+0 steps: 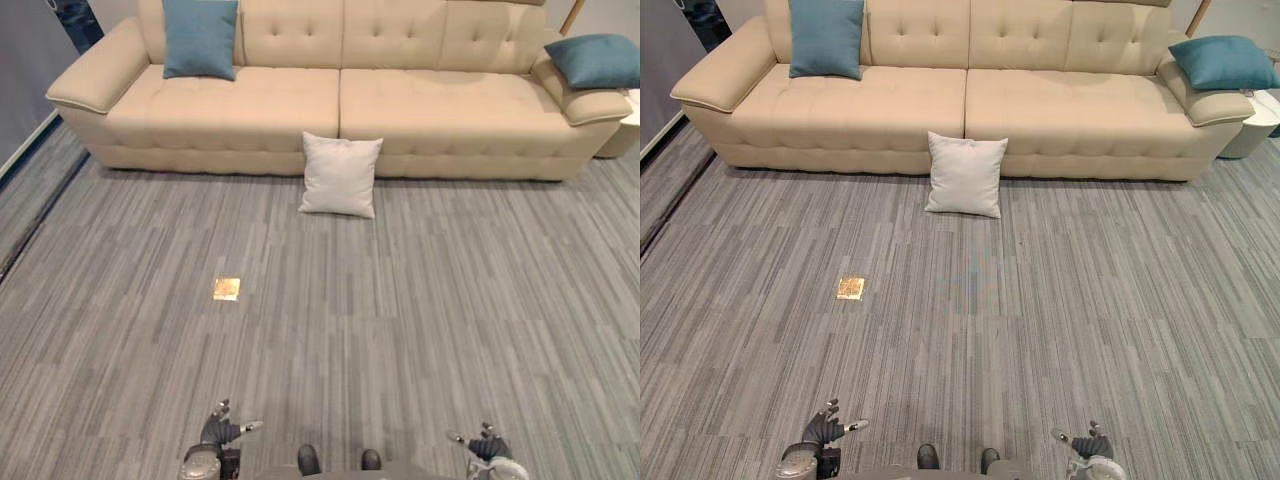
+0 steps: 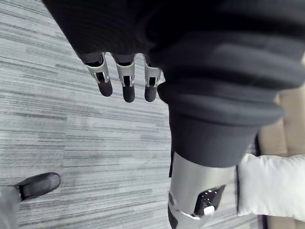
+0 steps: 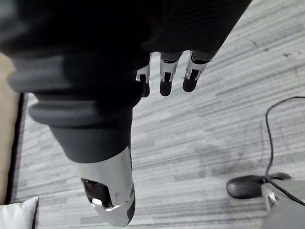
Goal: Pick up cushions and gather them together orderly.
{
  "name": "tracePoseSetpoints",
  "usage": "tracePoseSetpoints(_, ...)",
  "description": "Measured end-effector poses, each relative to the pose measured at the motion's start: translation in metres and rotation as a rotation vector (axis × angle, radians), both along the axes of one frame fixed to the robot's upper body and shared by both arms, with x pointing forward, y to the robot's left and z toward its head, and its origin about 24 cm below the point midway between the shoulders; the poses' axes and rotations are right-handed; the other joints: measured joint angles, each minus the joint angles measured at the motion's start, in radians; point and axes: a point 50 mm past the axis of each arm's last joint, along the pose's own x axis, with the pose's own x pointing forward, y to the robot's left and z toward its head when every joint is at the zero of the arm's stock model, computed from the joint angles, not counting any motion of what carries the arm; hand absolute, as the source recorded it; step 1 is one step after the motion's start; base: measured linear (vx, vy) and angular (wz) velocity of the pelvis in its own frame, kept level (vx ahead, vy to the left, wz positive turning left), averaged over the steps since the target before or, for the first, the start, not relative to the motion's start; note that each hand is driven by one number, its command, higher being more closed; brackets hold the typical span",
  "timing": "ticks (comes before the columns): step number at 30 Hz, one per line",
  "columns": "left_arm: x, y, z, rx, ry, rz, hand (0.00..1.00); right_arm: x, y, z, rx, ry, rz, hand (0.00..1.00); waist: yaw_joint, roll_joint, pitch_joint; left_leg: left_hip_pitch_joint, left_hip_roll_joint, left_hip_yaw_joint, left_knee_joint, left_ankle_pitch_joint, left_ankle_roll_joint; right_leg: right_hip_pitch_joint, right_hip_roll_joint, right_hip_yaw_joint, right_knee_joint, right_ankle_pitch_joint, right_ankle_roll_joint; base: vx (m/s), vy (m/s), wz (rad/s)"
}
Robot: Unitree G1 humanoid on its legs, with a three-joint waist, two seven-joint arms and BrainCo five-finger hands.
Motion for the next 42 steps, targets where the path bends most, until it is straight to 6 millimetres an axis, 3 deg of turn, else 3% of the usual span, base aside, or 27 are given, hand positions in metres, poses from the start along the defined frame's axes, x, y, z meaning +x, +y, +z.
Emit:
tracePoseSetpoints(9,0.003,0.003,0.004,0.017,-0.019,-0.014,0.0,0.013,-0.009,0.013,-0.069,-0.062,0.059,0.0,-0.004,0.001,0.002,0.01,0.01,0.002,0.025,-0.027,-0.041,0.009,0.002,0.001,0.02,-0.009,0.007,0.02,-0.04,-0.02)
tracePoseSetpoints(13,0.003,0.007,0.005,0.03,-0.018,-0.014,0.0,0.015,-0.009,0.016,-0.088,-0.071,0.089,0.0,-0.006,-0.001,0.004,0.009,0.01,0.003,0.026,-0.029,-0.041,0.003,0.001,0.002,0.033,-0.028,0.004,-0.02,-0.052,0.0)
tracePoseSetpoints(22,0.009,0.006,0.009,0.033,-0.05,-0.02,0.0,0.019,-0.014,0.022,-0.129,-0.077,0.13,0.0,-0.007,0.001,0.012,-0.054,0.014,0.002,0.079,-0.057,0.002,-0.056,0.001,0.0,0.08,-0.066,-0.012,0.0,-0.031,0.0)
tracePoseSetpoints(27,0.016,0.006,0.015,0.035,-0.087,-0.024,0.0,0.032,-0.012,0.027,-0.133,-0.106,0.136,0.0,-0.005,0.008,0.032,-0.143,0.018,0.018,0.18,-0.121,0.021,-0.111,-0.007,0.016,0.091,-0.071,-0.003,0.05,0.039,-0.1)
tracePoseSetpoints(30,0.015,0.005,0.016,0.031,-0.093,-0.015,0.0,0.046,-0.007,0.033,-0.143,-0.147,0.16,0.0,0.0,0.023,0.045,-0.181,0.028,0.053,0.277,-0.21,0.033,-0.185,-0.014,0.047,0.238,-0.131,0.052,0.1,0.089,-0.34)
tracePoseSetpoints(31,0.013,0.004,0.015,0.029,-0.09,-0.012,0.0,0.049,-0.004,0.035,-0.144,-0.163,0.169,0.0,-0.003,0.034,0.053,-0.171,0.028,0.055,0.295,-0.234,0.04,-0.236,-0.017,0.045,0.367,-0.152,0.083,0.15,0.128,-0.16)
tracePoseSetpoints(32,0.014,0.004,0.016,0.032,-0.092,-0.011,0.0,0.05,0.0,0.034,-0.134,-0.174,0.166,0.0,-0.009,0.038,0.061,-0.149,0.025,0.049,0.302,-0.25,0.054,-0.301,-0.029,0.021,0.535,-0.156,0.089,0.17,0.13,-0.04)
tracePoseSetpoints(34,0.018,0.006,0.02,0.047,-0.11,-0.015,0.0,0.044,0.007,0.031,-0.115,-0.17,0.165,0.0,-0.011,0.028,0.079,-0.104,0.012,0.031,0.308,-0.284,0.06,-0.379,-0.053,-0.025,0.706,-0.187,0.077,0.24,0.097,0.21)
tracePoseSetpoints(37,0.026,0.004,0.022,0.033,-0.131,-0.013,0.0,0.043,0.008,0.03,-0.092,-0.176,0.152,0.0,-0.025,0.045,0.112,-0.013,0.022,-0.009,0.281,-0.314,0.057,-0.463,-0.054,-0.118,0.66,-0.225,0.046,0.37,0.046,0.36)
tracePoseSetpoints(39,0.035,0.001,0.025,0.023,-0.154,-0.012,0.0,0.046,0.005,0.033,-0.091,-0.193,0.141,0.0,-0.054,0.077,0.138,0.041,0.057,-0.049,0.234,-0.312,0.045,-0.528,-0.032,-0.173,0.525,-0.184,0.018,0.55,-0.024,0.68)
tracePoseSetpoints(40,0.04,0.001,0.027,0.026,-0.169,-0.016,0.0,0.047,0.004,0.034,-0.09,-0.196,0.139,0.0,-0.064,0.076,0.156,0.077,0.07,-0.067,0.213,-0.311,0.012,-0.568,-0.026,-0.195,0.408,-0.103,0.016,0.56,-0.089,0.73)
tracePoseSetpoints(41,0.043,0.003,0.029,0.032,-0.177,-0.02,0.0,0.044,0.005,0.032,-0.089,-0.188,0.139,0.0,-0.063,0.055,0.159,0.111,0.064,-0.081,0.205,-0.315,-0.024,-0.587,-0.031,-0.198,0.28,-0.009,0.012,0.61,-0.116,0.71)
tracePoseSetpoints(42,0.044,0.004,0.03,0.035,-0.177,-0.021,0.0,0.042,0.004,0.031,-0.089,-0.182,0.137,0.0,-0.065,0.043,0.16,0.135,0.061,-0.089,0.205,-0.323,-0.039,-0.595,-0.035,-0.197,0.237,0.032,0.003,0.65,-0.167,0.69)
